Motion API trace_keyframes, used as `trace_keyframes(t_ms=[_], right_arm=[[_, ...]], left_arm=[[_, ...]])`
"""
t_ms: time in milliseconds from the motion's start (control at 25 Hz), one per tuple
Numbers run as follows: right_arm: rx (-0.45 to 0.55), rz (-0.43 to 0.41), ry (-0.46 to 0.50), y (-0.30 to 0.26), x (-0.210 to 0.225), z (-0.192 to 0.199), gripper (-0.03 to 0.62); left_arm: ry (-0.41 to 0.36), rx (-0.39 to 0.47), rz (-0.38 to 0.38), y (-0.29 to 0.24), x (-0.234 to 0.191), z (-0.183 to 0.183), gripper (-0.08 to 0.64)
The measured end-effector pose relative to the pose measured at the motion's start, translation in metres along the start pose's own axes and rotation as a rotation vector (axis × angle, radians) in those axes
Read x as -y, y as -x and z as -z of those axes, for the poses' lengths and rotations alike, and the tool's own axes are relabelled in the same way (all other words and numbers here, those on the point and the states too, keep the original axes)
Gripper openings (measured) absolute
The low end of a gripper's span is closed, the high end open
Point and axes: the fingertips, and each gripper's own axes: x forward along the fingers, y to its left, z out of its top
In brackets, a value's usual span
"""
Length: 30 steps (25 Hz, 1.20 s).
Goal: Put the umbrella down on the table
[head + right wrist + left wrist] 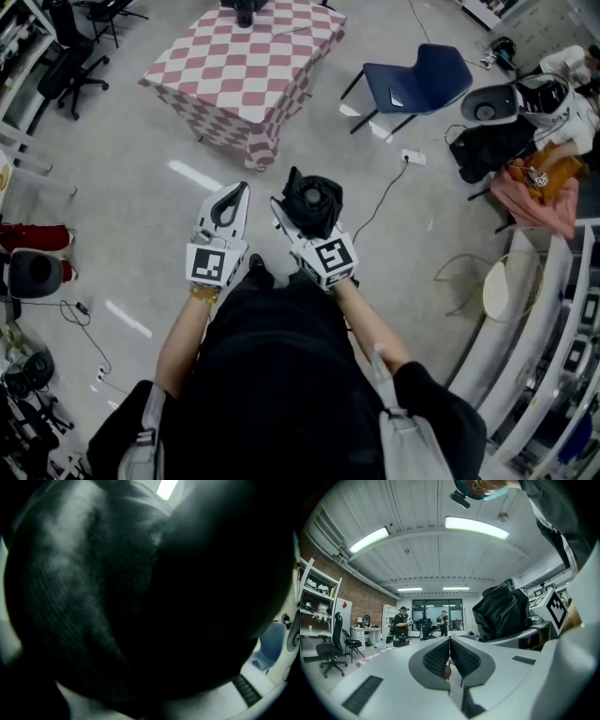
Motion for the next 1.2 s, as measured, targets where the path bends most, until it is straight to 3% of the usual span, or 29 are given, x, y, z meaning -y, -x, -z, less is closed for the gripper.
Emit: trace_keyframes(t_ms=[360,1200], right_arm=[[0.014,-0.025,-0.002,-0.025,0.010,-0.006,0.166],[0.050,-0.083,-0.023,-0.068,0.125,-0.011,0.166]], left_arm=[[0.025,-0.042,-0.022,-0.019,-0.016,0.010,0.014],[-0.004,-0.105,-0.077,-0.135,-0.011,0.025,0.014]])
